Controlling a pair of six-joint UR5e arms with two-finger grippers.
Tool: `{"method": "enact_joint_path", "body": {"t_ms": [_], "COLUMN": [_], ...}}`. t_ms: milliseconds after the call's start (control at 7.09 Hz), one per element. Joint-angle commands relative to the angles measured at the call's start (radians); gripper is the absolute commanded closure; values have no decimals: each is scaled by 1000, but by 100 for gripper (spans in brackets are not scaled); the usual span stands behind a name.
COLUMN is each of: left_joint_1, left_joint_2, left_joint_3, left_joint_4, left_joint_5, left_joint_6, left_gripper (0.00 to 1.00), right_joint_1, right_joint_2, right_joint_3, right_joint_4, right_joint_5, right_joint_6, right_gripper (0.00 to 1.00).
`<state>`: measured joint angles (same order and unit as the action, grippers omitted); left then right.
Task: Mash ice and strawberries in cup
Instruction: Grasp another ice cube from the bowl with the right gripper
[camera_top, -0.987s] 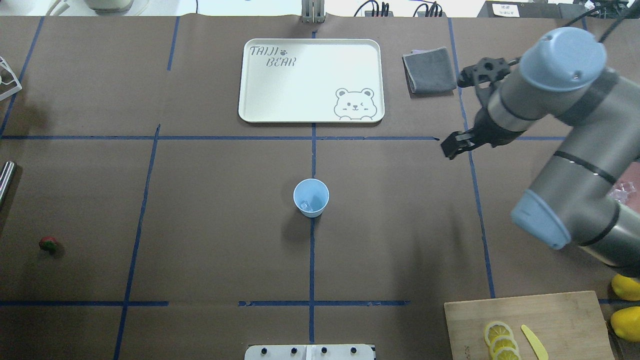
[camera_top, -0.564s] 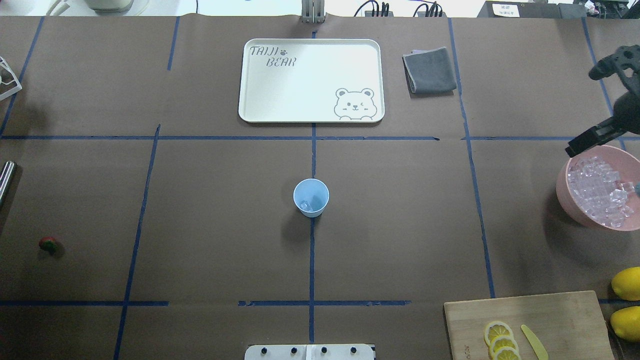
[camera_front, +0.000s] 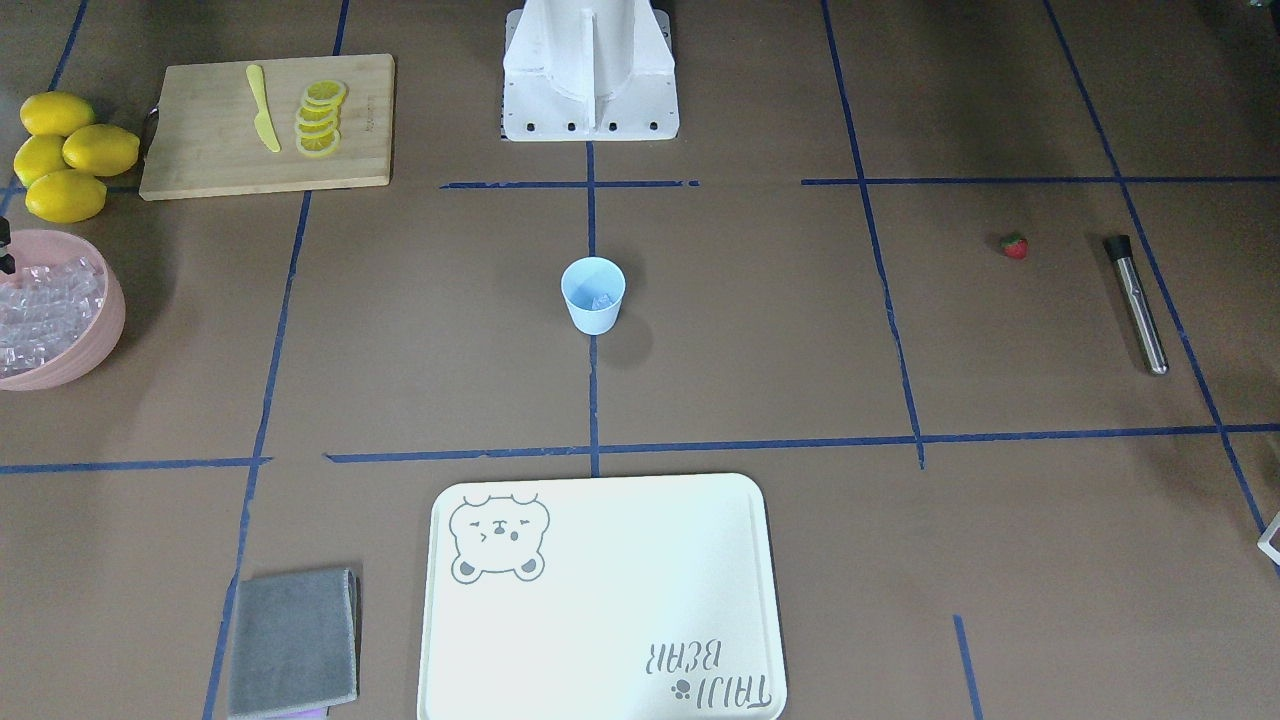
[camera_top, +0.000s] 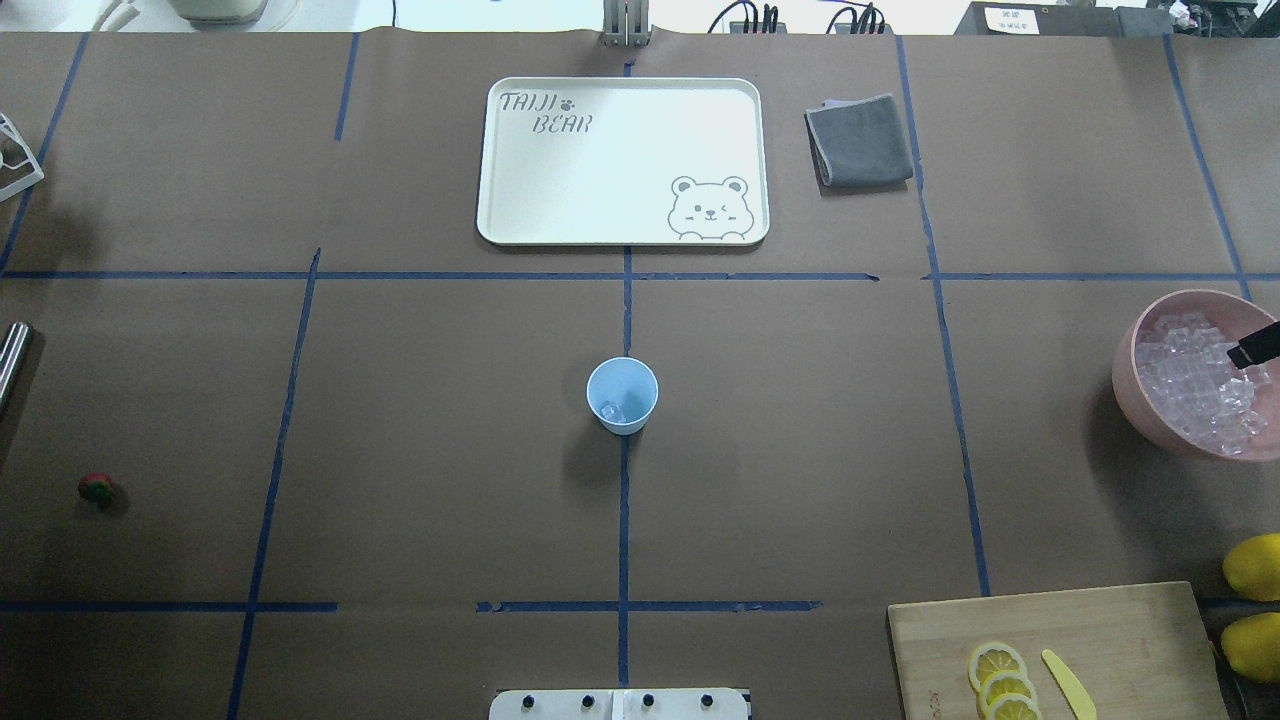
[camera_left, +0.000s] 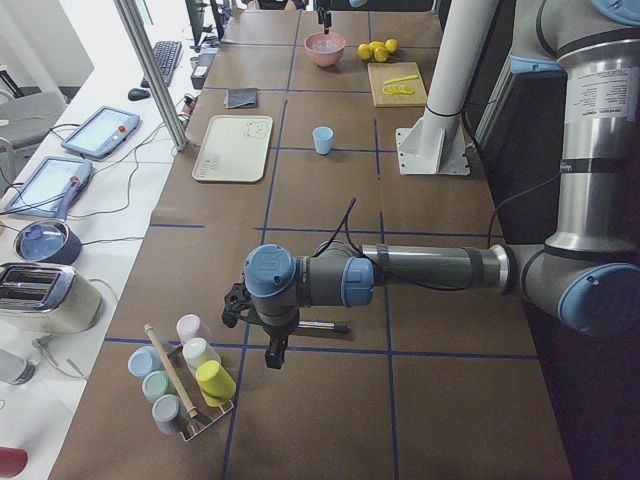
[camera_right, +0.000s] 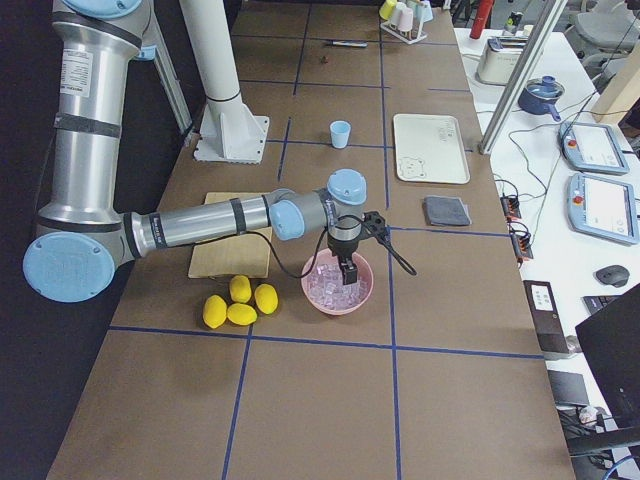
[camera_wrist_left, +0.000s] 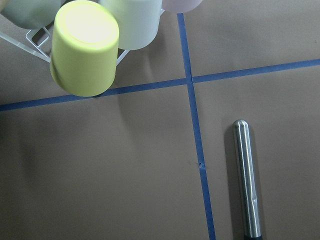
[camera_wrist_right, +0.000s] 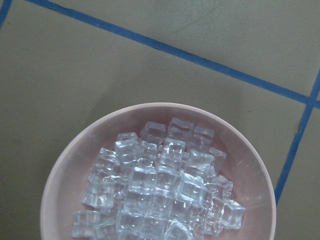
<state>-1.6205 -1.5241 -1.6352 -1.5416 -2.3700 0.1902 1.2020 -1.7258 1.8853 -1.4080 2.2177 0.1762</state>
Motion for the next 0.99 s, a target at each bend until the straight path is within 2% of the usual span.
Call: {"method": "enact_joint_path", "body": {"t_ms": [0, 141, 846], "left_joint_1": [-1, 2, 2], "left_joint_2": [-1, -1, -1], "left_joint_3": [0, 0, 1], "left_joint_4": [-2, -2, -2], "left_joint_5": [0, 0, 0], "left_joint_6": [0, 2, 0], "left_gripper": [0, 0, 0], "right_joint_1": [-45, -79, -134], "right_joint_2": [-6, -6, -9], "right_joint_3": [-32, -34, -71], "right_joint_4": [26, 26, 26], "right_joint_5": [-50, -74, -88], "right_joint_6": [74, 101, 111], "right_gripper": [4, 6, 20]}}
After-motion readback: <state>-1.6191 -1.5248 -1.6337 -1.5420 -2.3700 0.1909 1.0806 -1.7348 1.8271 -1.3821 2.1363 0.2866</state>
